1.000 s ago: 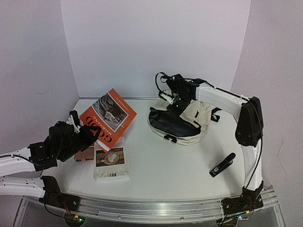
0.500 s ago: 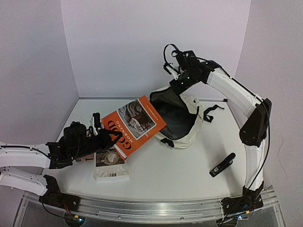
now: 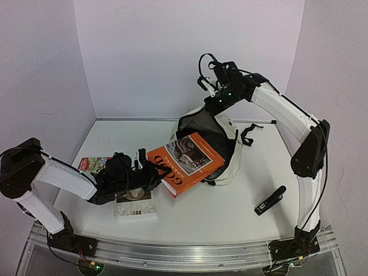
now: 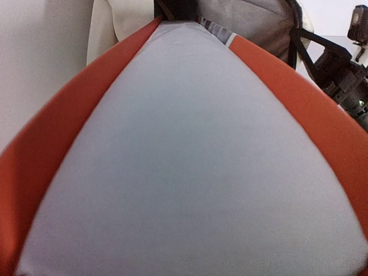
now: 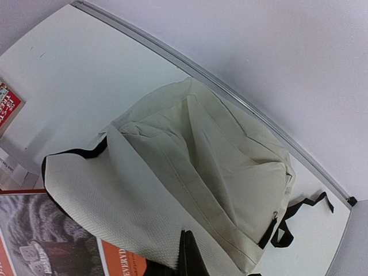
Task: Pack the student bag
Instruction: Place the book in the student bag.
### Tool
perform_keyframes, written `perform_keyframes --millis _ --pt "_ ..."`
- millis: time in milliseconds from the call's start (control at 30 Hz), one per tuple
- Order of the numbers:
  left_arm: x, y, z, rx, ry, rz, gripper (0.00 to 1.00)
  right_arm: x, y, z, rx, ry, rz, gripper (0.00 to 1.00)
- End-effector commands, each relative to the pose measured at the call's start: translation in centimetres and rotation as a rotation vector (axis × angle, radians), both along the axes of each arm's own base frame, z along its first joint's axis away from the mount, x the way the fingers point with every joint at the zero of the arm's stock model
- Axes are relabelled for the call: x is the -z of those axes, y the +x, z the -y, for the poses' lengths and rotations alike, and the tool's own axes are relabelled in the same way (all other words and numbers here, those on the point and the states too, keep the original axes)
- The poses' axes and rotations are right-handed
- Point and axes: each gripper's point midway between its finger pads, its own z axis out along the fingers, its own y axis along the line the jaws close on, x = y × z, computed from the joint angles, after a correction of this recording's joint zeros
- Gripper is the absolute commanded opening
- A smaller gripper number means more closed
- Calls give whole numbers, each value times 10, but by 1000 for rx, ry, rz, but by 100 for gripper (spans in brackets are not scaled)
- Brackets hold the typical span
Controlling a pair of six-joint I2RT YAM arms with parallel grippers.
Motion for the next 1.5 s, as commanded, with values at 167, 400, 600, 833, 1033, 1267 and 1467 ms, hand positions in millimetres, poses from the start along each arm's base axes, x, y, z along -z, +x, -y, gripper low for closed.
perform_keyframes --millis 167,400,600,833,1033,1267,1467 --pt "-50 31 24 -65 -302 66 0 -63 -30 -11 -55 217 28 0" --pt "-63 77 19 -223 -390 91 0 -71 -55 -7 -93 256 -4 0" --pt "-65 111 25 -298 -412 89 0 -73 -73 -10 -143 301 -41 0" --pt "-57 136 65 -252 -358 40 0 -70 -83 -22 -199 332 -78 0" --pt "-41 142 96 -166 -340 -13 0 -65 -83 -29 -229 332 -91 0" --pt "-20 151 109 -125 -279 -28 1 -60 -92 -39 -283 364 -140 0" --pt "-9 156 142 13 -255 -58 5 -62 -99 -43 -338 368 -142 0"
